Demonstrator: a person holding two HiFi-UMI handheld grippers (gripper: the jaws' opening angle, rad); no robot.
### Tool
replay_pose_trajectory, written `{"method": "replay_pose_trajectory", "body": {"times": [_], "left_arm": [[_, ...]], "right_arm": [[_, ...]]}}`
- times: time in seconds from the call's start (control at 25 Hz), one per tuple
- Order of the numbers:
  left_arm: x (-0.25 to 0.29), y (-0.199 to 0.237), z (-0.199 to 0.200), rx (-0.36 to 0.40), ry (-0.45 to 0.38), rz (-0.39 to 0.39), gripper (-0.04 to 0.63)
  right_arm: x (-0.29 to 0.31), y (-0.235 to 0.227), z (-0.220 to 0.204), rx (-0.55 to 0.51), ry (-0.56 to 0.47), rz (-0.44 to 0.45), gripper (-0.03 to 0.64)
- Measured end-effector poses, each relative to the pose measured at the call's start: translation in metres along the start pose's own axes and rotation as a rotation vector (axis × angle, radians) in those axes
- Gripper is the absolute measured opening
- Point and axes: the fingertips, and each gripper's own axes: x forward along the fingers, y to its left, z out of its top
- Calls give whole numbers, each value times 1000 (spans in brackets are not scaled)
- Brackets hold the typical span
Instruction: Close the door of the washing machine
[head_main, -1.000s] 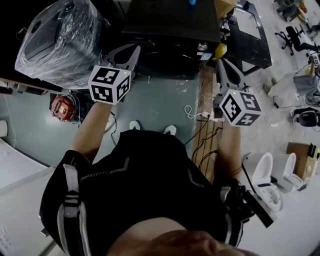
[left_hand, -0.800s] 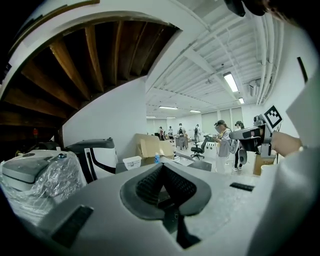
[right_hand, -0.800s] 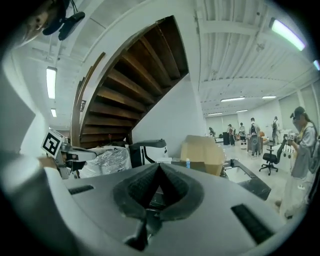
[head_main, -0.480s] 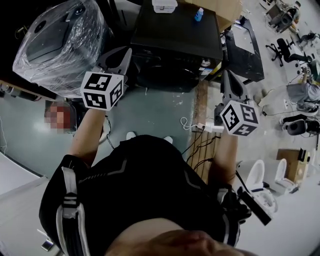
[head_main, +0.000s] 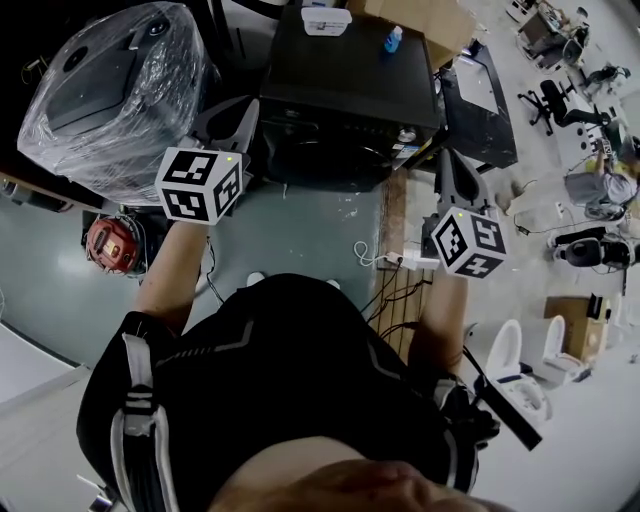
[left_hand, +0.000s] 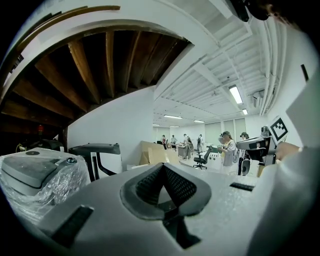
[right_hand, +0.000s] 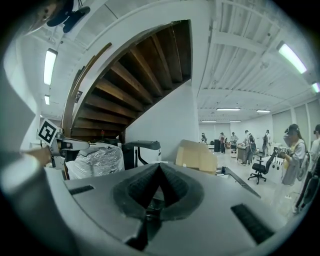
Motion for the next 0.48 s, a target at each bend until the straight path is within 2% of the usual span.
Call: {"method": "replay_pose_trajectory", "body": {"times": [0.2, 0.48], "left_arm": [[6, -4, -4, 3, 11, -11, 3], [10, 1, -7, 38, 20, 28, 3]], "right_arm": [[0, -2, -2, 1, 8, -4, 3], [3, -6, -1, 19, -1, -13, 3]]}}
